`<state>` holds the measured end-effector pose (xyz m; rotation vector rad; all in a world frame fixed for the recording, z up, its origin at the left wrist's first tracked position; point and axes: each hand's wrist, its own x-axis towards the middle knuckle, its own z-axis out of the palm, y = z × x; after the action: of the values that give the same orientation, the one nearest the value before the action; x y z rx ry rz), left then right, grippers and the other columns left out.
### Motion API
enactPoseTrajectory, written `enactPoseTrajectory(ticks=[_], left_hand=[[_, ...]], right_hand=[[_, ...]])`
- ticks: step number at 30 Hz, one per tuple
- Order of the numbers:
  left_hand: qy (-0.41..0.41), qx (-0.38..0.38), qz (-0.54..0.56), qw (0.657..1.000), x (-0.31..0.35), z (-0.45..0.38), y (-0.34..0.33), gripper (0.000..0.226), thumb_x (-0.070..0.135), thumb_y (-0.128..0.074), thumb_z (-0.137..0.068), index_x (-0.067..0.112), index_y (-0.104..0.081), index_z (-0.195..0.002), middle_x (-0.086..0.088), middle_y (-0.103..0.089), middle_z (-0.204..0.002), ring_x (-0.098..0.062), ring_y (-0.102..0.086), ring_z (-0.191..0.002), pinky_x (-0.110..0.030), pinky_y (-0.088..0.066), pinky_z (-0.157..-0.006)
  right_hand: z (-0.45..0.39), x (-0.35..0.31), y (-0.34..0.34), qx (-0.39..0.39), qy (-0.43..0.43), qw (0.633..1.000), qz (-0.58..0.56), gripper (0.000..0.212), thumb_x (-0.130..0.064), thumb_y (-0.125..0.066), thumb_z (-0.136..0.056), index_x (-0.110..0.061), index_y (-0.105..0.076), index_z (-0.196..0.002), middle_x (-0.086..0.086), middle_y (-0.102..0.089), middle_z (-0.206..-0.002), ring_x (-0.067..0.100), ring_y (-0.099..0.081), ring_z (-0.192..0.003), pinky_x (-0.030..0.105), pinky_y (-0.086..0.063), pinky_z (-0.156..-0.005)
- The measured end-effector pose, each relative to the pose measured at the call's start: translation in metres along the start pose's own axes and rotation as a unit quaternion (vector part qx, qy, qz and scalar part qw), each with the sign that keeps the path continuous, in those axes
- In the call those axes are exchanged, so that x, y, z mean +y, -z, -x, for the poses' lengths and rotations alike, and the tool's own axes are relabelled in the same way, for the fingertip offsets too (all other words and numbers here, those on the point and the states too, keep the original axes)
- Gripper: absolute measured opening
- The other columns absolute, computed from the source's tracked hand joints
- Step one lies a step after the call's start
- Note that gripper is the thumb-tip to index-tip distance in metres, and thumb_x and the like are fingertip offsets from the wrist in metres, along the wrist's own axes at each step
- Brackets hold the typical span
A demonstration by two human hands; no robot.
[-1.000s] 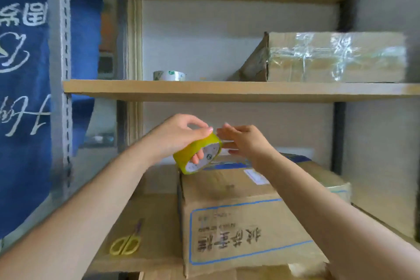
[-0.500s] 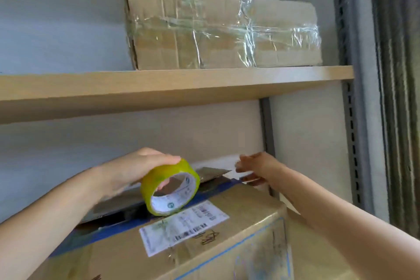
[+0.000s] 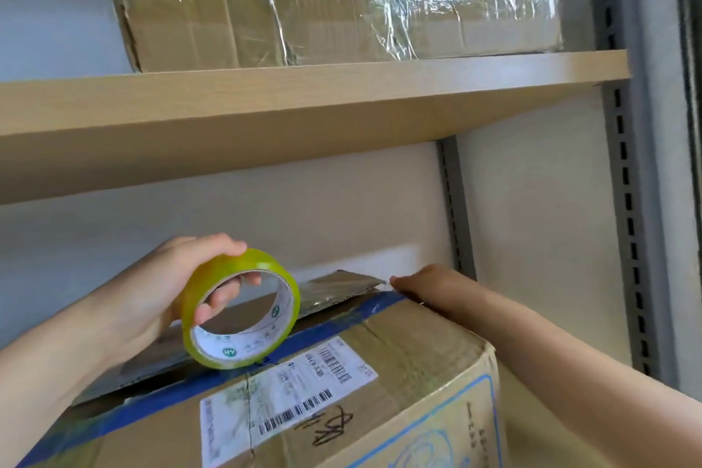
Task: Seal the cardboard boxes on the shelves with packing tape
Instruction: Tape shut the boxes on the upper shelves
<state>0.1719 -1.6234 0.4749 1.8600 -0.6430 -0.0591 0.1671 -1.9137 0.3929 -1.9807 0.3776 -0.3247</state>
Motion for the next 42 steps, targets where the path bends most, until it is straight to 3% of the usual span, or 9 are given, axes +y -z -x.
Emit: enactPoseTrajectory(ticks=[5, 11, 15, 18, 23, 27, 30, 38, 42], left_hand=[[-0.034, -0.024, 0.015, 0.999, 0.002, 0.001, 0.008, 0.033, 0.029, -0.072, -0.07, -0.002, -0.065, -0.073, -0.012, -0.048, -0.061, -0.016, -0.038, -0.038, -0.018, -0.036, -0.036], [0.01, 0.03, -0.065, 0.997, -0.004, -0.006, 0.003, 0.039, 0.034, -0.063, -0.089, 0.0, -0.076, -0.079, -0.011, -0.053, -0.06, -0.014, -0.038, -0.039, -0.018, -0.035, -0.036], [-0.002, 0.031, -0.142, 0.989, 0.0, -0.011, 0.0, 0.035, 0.037, -0.061, -0.093, 0.011, -0.079, -0.078, -0.006, -0.055, -0.059, -0.014, -0.041, -0.043, -0.02, -0.035, -0.042], [0.02, 0.001, -0.158, 0.987, -0.001, -0.01, 0.001, 0.033, 0.04, -0.062, -0.092, 0.014, -0.08, -0.081, -0.005, -0.057, -0.061, -0.013, -0.045, -0.045, -0.021, -0.037, -0.045], [0.063, 0.0, -0.084, 0.994, -0.008, -0.007, 0.009, 0.045, 0.048, -0.067, -0.082, 0.008, -0.071, -0.062, -0.008, -0.053, -0.056, -0.016, -0.047, -0.043, -0.021, -0.043, -0.042], [0.058, -0.039, -0.047, 0.996, -0.016, -0.005, 0.003, 0.05, 0.054, -0.063, -0.084, 0.019, -0.049, -0.051, -0.005, -0.041, -0.047, -0.019, -0.041, -0.041, -0.023, -0.039, -0.044], [0.017, -0.05, -0.143, 0.988, -0.01, -0.008, 0.016, 0.05, 0.055, -0.061, -0.088, 0.017, -0.047, -0.059, -0.002, -0.041, -0.048, -0.017, -0.038, -0.041, -0.023, -0.038, -0.047], [0.063, 0.067, -0.593, 0.8, -0.021, 0.06, 0.183, 0.085, 0.101, -0.042, -0.05, 0.016, -0.038, -0.047, 0.004, -0.028, -0.044, -0.017, -0.026, -0.045, -0.029, -0.025, -0.051], [0.084, 0.057, -0.649, 0.754, -0.068, 0.083, 0.185, 0.071, 0.08, -0.044, -0.082, 0.015, -0.038, -0.055, -0.001, -0.026, -0.052, -0.02, -0.027, -0.05, -0.032, -0.017, -0.051]], right_hand=[[-0.008, 0.003, 0.001, 0.001, 0.0, 0.999, -0.032, 0.031, -0.026, -0.061, -0.096, -0.012, -0.056, -0.068, -0.006, -0.05, -0.037, 0.01, -0.042, -0.028, 0.011, -0.03, -0.037], [-0.004, 0.003, -0.001, -0.066, 0.005, 0.992, 0.109, 0.036, -0.033, -0.053, -0.099, -0.012, -0.055, -0.07, 0.0, -0.052, -0.064, 0.011, -0.047, -0.051, 0.01, -0.031, -0.034], [-0.01, 0.005, -0.003, -0.076, 0.021, 0.964, 0.253, 0.051, -0.05, -0.04, -0.102, -0.005, -0.064, -0.094, 0.002, -0.053, -0.081, 0.019, -0.051, -0.08, 0.025, -0.039, -0.066], [-0.002, 0.001, 0.003, -0.066, 0.014, 0.959, 0.275, 0.047, -0.056, -0.049, -0.096, -0.01, -0.058, -0.101, 0.0, -0.055, -0.086, 0.02, -0.055, -0.083, 0.024, -0.043, -0.059], [-0.006, -0.036, 0.008, 0.043, 0.16, 0.925, 0.343, 0.054, -0.045, -0.041, -0.103, -0.013, -0.043, -0.147, 0.004, -0.041, -0.153, 0.023, -0.039, -0.14, 0.03, -0.031, -0.112], [0.004, -0.05, -0.033, -0.174, 0.18, 0.905, 0.344, 0.058, -0.054, -0.017, -0.104, -0.027, -0.024, -0.155, -0.003, -0.029, -0.16, 0.018, -0.026, -0.147, 0.033, -0.015, -0.119], [0.007, -0.045, -0.043, -0.208, 0.174, 0.86, 0.432, 0.056, -0.046, -0.008, -0.106, -0.025, -0.007, -0.158, -0.002, -0.008, -0.165, 0.018, -0.006, -0.152, 0.031, -0.002, -0.119], [0.006, -0.051, -0.048, -0.201, 0.151, 0.809, 0.531, 0.079, -0.064, 0.006, -0.087, -0.027, 0.008, -0.156, -0.007, 0.008, -0.164, 0.018, 0.004, -0.152, 0.036, 0.002, -0.121], [0.005, -0.054, -0.065, -0.116, 0.138, 0.796, 0.578, 0.055, -0.042, -0.012, -0.107, -0.019, -0.012, -0.157, 0.002, -0.006, -0.165, 0.025, -0.012, -0.151, 0.041, -0.012, -0.122]])
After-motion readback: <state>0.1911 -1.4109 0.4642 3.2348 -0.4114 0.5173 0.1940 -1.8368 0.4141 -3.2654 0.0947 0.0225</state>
